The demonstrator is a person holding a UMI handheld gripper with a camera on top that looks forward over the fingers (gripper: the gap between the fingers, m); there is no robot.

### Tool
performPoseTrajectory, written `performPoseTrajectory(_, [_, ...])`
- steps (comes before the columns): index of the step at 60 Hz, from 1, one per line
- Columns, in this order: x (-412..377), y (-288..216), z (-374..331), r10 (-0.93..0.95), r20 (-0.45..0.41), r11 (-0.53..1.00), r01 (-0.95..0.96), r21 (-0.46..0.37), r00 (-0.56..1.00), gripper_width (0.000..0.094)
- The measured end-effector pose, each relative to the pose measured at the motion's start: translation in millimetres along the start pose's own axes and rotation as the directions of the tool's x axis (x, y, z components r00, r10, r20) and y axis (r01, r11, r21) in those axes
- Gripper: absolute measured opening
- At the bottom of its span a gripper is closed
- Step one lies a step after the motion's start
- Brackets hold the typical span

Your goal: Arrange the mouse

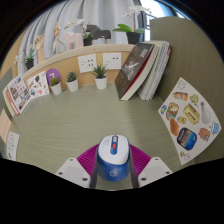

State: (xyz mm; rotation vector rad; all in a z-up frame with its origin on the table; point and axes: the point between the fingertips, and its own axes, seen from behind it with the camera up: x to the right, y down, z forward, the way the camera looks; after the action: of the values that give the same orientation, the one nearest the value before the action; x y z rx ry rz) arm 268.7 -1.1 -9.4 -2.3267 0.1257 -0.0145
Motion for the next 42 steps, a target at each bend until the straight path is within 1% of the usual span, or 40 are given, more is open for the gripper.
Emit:
performPoseTrajectory(4, [0, 1, 0, 0.001, -0.002, 1.0, -0.001, -0.017, 1.0, 0.0464])
performPoseTrajectory(8, [1, 2, 0, 0.002, -0.013, 0.999, -0.002, -0.042, 1.0, 0.0397])
performPoseTrajectory(9, [1, 1, 0, 0.001, -0.019, 0.999, -0.002, -0.047, 1.0, 0.0395])
performPoseTrajectory(10, [1, 2, 0, 0.0, -0.026, 0.998, -0.001, -0.056, 1.0, 0.0444])
performPoseTrajectory(11, [2, 1, 0, -0.004, -0.035, 0.998, 0.002, -0.063, 0.999, 0.0363])
performPoseTrajectory(15, [4, -1, -3, -0.014, -0.087, 0.995, 0.005, -0.104, 0.996, 0.0361])
performPoseTrajectory(18, [1, -14, -11, -0.013, -0.126, 0.995, 0.001, -0.096, 0.992, 0.0362])
performPoseTrajectory(20, [-4, -30, -22, -0.012, -0.153, 0.998, 0.002, -0.07, 0.988, 0.0364])
performPoseTrajectory(23, [-21, -64, -46, 0.006, -0.178, 1.0, -0.007, -0.004, 0.984, 0.0365])
performPoseTrajectory(30, [-93, -149, -121, 0.055, -0.187, 0.984, -0.022, 0.176, 0.981, 0.0363])
performPoseTrajectory(34, [-154, -187, -162, 0.057, -0.152, 0.964, -0.015, 0.265, 0.987, 0.0362])
performPoseTrajectory(38, [-225, -212, -193, 0.046, -0.093, 0.948, -0.014, 0.319, 0.995, 0.0361])
performPoseTrajectory(42, [-300, -222, -211, 0.012, -0.028, 0.934, -0.001, 0.356, 1.0, 0.0363])
